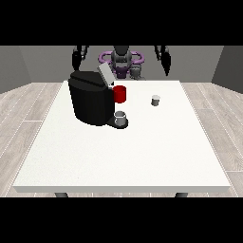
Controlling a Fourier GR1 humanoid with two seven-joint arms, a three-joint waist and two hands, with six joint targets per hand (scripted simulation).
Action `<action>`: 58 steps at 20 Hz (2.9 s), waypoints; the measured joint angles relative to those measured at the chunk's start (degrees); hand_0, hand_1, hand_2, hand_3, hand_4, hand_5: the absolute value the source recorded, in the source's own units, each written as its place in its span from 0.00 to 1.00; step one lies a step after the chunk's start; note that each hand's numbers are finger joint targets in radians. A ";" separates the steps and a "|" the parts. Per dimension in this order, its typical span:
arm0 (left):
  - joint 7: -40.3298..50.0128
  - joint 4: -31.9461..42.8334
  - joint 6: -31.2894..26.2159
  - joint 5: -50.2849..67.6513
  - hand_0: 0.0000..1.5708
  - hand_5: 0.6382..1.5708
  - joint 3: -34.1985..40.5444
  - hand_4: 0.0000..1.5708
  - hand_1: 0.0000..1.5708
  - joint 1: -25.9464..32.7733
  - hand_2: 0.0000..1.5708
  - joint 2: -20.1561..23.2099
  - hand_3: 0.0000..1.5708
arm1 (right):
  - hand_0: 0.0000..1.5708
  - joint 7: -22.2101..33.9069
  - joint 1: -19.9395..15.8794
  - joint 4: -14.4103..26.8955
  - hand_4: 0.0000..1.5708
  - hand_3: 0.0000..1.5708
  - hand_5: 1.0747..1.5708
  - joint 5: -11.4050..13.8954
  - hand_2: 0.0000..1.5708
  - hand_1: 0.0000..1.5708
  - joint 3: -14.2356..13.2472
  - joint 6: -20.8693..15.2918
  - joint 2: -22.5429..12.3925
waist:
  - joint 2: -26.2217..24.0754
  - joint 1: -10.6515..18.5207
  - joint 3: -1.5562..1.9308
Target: Insert the coffee pod into the coffee machine and close the lid
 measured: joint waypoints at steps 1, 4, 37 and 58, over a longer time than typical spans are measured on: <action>-0.27 0.10 -0.43 -0.09 0.00 1.00 0.03 0.20 0.00 -0.10 0.00 0.21 0.00 | 0.00 -0.72 0.16 0.50 0.08 0.00 1.00 -0.21 0.00 0.00 -0.37 0.32 -0.05 | 0.00 0.13 -0.15; -2.82 -0.36 -2.67 0.30 0.00 1.00 -0.86 0.20 0.00 0.78 0.00 0.29 0.00 | 0.00 0.00 -0.02 1.12 0.08 0.00 1.00 -0.87 0.00 0.00 -1.13 0.43 0.16 | -0.54 0.85 -0.42; -4.78 33.66 -9.59 -10.85 0.00 1.00 5.64 0.00 0.00 -24.43 0.13 14.71 0.00 | 0.00 -6.22 -6.02 2.79 0.24 0.00 1.00 -1.44 0.00 0.00 -0.01 -8.63 5.72 | 9.80 -6.18 -0.69; -8.08 47.01 -2.09 -26.52 0.44 1.00 0.60 0.00 0.44 -29.67 0.53 15.63 0.38 | 0.00 -4.33 -9.70 9.83 0.28 0.00 1.00 -1.06 0.00 0.00 -1.42 -8.92 3.79 | 9.82 -6.90 -0.68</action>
